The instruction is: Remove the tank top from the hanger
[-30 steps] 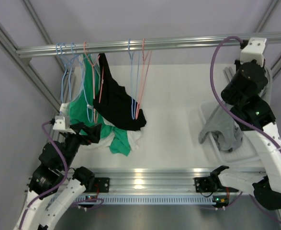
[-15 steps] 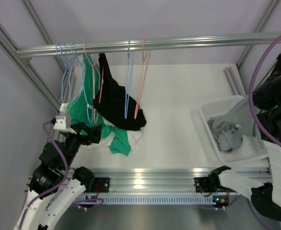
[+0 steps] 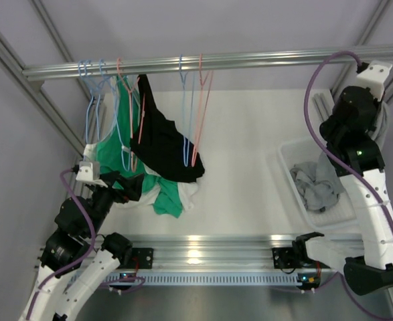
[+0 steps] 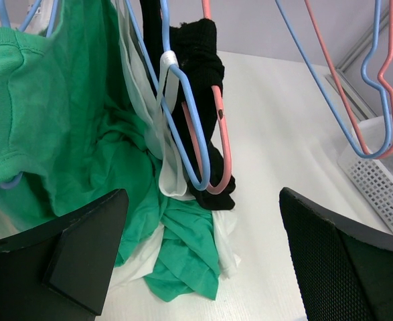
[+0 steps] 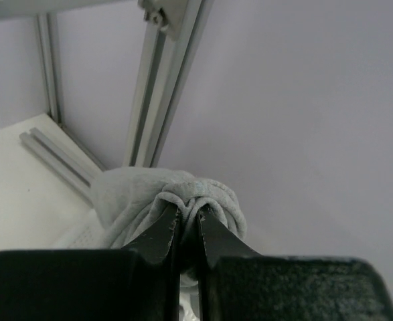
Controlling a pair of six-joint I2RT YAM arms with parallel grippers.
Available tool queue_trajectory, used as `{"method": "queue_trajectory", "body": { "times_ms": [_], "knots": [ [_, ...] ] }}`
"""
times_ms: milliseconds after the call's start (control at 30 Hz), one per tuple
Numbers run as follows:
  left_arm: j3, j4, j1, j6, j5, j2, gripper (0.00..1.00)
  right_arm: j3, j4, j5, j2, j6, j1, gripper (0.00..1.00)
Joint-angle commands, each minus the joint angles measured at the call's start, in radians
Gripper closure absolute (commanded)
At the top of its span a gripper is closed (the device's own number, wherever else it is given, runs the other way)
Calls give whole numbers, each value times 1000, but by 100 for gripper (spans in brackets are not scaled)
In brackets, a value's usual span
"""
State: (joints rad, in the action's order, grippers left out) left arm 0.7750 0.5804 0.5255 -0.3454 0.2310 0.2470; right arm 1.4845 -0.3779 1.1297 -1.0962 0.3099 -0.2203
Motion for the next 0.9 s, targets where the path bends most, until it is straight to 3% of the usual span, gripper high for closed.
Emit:
{"method": "queue_trajectory", "body": {
  "times_ms": [0,267,500,633,767,867],
  "knots": [
    [0,-21,4,2,-15,18,1,-61,-1,-62,116,-176,16,100],
    [0,-22,4,0,-13,14,1,-392,-30,-182,332,-527,22,100],
    [0,-21,2,2,-18,11,1,-661,-32,-294,369,-672,108,100],
    [0,-21,4,0,-21,12,1,-785,-32,-475,380,-771,209,100],
    [0,-21,4,2,-22,11,1,-816,-27,-747,250,-807,444,100],
    [0,-22,4,2,-18,5,1,-834,-4,-924,187,-819,533,100]
  ]
}}
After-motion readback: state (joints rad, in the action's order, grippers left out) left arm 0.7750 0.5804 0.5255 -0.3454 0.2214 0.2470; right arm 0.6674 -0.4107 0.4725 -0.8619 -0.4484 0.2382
